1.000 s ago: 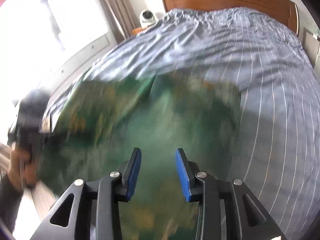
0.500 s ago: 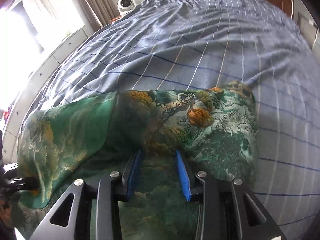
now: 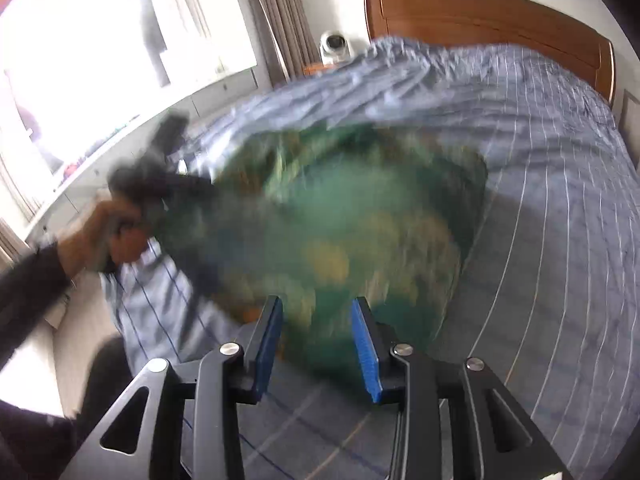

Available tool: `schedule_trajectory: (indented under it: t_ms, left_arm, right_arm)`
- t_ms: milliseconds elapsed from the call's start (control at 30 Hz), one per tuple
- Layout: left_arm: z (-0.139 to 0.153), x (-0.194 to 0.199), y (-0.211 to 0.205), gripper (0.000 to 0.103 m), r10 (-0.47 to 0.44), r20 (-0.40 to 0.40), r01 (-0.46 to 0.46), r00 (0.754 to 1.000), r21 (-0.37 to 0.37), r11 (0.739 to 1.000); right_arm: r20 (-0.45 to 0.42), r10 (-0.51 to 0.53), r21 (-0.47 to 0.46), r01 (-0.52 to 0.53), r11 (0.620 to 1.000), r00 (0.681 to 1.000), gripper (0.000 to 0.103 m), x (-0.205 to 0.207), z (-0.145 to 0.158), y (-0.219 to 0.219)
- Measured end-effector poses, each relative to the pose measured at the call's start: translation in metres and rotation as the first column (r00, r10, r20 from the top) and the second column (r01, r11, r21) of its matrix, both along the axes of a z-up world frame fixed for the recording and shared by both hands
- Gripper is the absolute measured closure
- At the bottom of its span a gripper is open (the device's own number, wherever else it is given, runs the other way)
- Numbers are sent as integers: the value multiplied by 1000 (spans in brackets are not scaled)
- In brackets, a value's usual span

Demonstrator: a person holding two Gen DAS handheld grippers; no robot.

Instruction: Fold large clothes

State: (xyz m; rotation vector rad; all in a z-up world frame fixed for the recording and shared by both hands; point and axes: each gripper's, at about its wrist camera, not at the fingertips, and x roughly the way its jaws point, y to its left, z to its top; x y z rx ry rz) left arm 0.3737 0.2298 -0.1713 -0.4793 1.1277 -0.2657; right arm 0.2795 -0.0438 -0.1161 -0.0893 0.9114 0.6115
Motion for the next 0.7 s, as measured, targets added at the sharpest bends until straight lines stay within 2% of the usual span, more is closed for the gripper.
schedule_trajectory:
  t_ms: [67,167,300,333,367,433,500,567,633,700]
  left_arm:
    - [-6,-3,-3,19,11,-7,-11,1000,-5,1000]
    - [-9,-8,-2,16,67,-13,-67,998,1,998]
    - [10,-16,0,13,98,-6,-97,995,20,995]
    - [24,-20,1,15,95,12,-95,995,29,995]
    - [35,-24,3,15,93,33,-94,995,28,995]
    - [62,-34,14,14,98,95,-97,991,-18,995]
    - [79,-40,28,10,126,124,-112,984,-113,987]
    - [79,-36,32,10,134,106,-115,985,-167,979]
    - [68,-26,25,9,109,62,-96,992,-182,979]
    - [51,-15,10,9,84,18,-80,996,-146,986]
  right_arm:
    - [-65,-28,-32,26,999,998,68,8,-38,5]
    - [-69,-62,-53,58,997,996,68,14,-57,13]
    - [-42,-44,-87,40,995,998,66,4,-38,15]
    - [-40,-36,-78,32,996,999,59,1,-29,12]
    - [-39,-32,-62,29,998,999,41,-2,-20,7]
    - [-19,-48,-15,48,999,999,25,-10,5,-12]
    - [8,-58,23,58,998,998,25,-12,24,-31]
    - [18,-77,34,77,996,997,25,-8,35,-42]
    - [14,-102,53,101,993,995,25,-1,38,-52]
    - [-10,-142,90,142,986,990,25,10,37,-60]
